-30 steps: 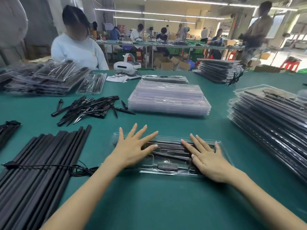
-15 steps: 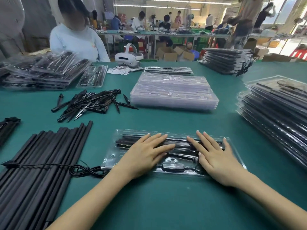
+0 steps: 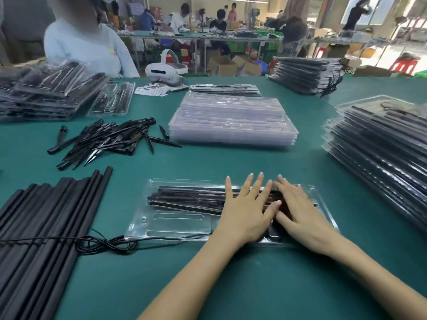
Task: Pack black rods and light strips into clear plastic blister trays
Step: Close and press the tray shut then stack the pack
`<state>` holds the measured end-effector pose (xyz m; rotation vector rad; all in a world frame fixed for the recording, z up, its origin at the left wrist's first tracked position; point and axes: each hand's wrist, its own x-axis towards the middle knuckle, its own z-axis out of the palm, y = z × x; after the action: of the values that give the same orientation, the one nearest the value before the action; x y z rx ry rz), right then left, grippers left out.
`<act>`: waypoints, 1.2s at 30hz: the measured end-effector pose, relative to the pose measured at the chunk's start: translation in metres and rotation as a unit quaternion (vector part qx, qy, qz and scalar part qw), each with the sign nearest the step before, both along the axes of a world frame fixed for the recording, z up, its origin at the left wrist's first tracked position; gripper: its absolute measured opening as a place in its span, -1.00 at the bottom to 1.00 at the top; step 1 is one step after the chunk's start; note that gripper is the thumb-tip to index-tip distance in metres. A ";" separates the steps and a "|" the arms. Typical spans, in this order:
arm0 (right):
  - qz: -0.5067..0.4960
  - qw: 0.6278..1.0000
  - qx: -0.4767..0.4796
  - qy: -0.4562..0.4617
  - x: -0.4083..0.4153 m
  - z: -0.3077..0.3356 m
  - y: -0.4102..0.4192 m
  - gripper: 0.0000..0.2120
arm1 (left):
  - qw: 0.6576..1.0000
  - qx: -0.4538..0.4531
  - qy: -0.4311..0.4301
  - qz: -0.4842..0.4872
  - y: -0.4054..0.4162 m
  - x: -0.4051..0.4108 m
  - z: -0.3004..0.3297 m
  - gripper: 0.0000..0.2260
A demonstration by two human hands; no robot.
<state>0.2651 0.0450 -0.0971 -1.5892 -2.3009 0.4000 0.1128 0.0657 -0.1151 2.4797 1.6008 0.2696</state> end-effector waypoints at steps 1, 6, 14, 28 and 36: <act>-0.002 0.998 0.000 0.058 0.001 0.004 -0.001 -0.44 | 1.000 -0.003 0.002 0.001 0.000 0.001 0.001 -0.47; -0.044 0.984 0.066 0.160 0.021 0.017 -0.014 -0.63 | 1.000 -0.005 0.013 0.000 -0.002 0.000 0.002 -0.45; -0.218 0.970 -0.029 -0.108 0.086 0.004 -0.064 -0.67 | 1.000 0.013 0.000 0.004 -0.001 -0.003 -0.003 -0.40; -0.277 0.796 -0.308 0.441 0.067 0.036 -0.044 -0.75 | 1.000 0.020 -0.001 0.011 0.001 -0.002 -0.001 -0.27; -0.279 0.751 -0.349 0.486 0.070 0.037 -0.032 -0.75 | 1.000 0.014 0.000 0.015 0.004 -0.003 -0.001 -0.29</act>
<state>0.3349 0.0133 -0.0601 -1.6246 -0.8351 1.5821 0.1100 0.0699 -0.1159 2.4778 1.6480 0.2977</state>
